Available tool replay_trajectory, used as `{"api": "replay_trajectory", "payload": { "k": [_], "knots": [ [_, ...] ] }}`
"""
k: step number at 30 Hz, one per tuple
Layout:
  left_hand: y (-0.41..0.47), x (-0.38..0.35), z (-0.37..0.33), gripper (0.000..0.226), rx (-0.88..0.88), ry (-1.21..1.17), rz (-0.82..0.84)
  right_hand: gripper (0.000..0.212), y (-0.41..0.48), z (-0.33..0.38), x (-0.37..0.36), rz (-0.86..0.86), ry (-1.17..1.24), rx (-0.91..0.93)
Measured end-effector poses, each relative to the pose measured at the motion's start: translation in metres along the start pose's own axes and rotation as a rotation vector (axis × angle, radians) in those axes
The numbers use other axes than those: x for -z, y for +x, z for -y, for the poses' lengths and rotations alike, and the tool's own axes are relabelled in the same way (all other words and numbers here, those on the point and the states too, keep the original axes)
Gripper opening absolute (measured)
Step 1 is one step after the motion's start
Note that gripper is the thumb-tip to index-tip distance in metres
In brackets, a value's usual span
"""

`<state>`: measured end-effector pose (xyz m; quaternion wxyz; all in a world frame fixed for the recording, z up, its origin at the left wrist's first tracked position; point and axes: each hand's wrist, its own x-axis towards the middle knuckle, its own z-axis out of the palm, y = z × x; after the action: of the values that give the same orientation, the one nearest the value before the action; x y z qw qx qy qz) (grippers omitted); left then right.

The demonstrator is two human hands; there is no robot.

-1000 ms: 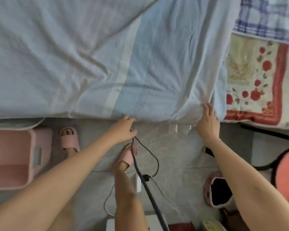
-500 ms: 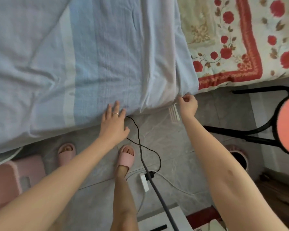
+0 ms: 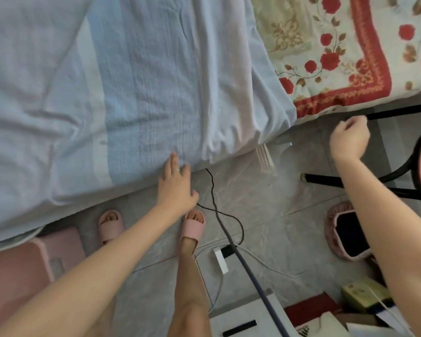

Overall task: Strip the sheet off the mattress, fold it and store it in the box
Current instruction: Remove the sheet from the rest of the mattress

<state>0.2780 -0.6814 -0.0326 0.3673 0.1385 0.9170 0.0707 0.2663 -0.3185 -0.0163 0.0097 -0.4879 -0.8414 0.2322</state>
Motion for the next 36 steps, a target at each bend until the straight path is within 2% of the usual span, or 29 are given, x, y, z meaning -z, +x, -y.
{"api": "replay_trajectory", "payload": {
  "k": [2,4,5,7,9,11,14,17,20,23,25,29,32,34,36],
  "knots": [
    [-0.002,-0.011,-0.012,0.065,-0.067,-0.185,0.157,0.034,0.005,-0.012,0.003,0.215,-0.088,-0.043],
    [-0.004,-0.020,-0.025,0.054,-0.114,-0.314,0.330,0.038,-0.013,-0.008,-0.014,0.446,-0.043,-0.005],
    [-0.005,-0.023,-0.031,0.049,-0.136,-0.330,0.355,0.039,-0.025,-0.003,-0.027,0.530,0.020,0.009],
    [-0.007,-0.025,-0.038,0.043,-0.180,-0.328,0.279,0.040,-0.044,0.010,-0.060,0.612,0.185,-0.017],
    [-0.007,-0.020,-0.038,0.037,-0.220,-0.349,0.163,0.036,-0.057,0.020,-0.088,0.572,0.331,-0.119],
    [-0.006,-0.012,-0.032,0.033,-0.236,-0.362,0.054,0.020,-0.066,0.028,-0.111,0.426,0.446,-0.234],
    [-0.002,0.000,-0.019,0.029,-0.208,-0.355,-0.044,0.019,-0.076,0.034,-0.120,0.278,0.507,-0.297],
    [0.001,0.008,-0.009,0.027,-0.169,-0.344,-0.078,0.024,-0.079,0.030,-0.110,0.231,0.444,-0.253],
    [0.004,0.013,-0.003,0.028,-0.143,-0.310,-0.124,0.030,-0.077,0.024,-0.091,0.266,0.339,-0.117],
    [0.004,0.015,-0.001,0.045,-0.108,-0.170,-0.211,0.035,-0.075,0.022,-0.071,0.339,0.318,0.001],
    [0.008,0.014,0.006,0.063,-0.096,-0.019,-0.199,0.032,-0.069,0.019,-0.059,0.364,0.308,0.071],
    [0.020,0.010,0.023,0.087,-0.039,0.130,-0.031,0.024,-0.045,0.007,-0.044,0.366,0.306,0.063],
    [0.021,0.007,0.020,0.091,-0.051,0.145,-0.004,0.020,-0.043,0.005,-0.056,0.363,0.305,-0.043],
    [0.020,0.004,0.017,0.089,-0.024,0.149,-0.013,0.028,-0.050,0.012,-0.068,0.316,0.352,-0.125],
    [0.017,-0.001,0.018,0.080,-0.007,0.174,-0.067,0.032,-0.056,0.015,-0.073,0.269,0.361,-0.127]
  ]
}}
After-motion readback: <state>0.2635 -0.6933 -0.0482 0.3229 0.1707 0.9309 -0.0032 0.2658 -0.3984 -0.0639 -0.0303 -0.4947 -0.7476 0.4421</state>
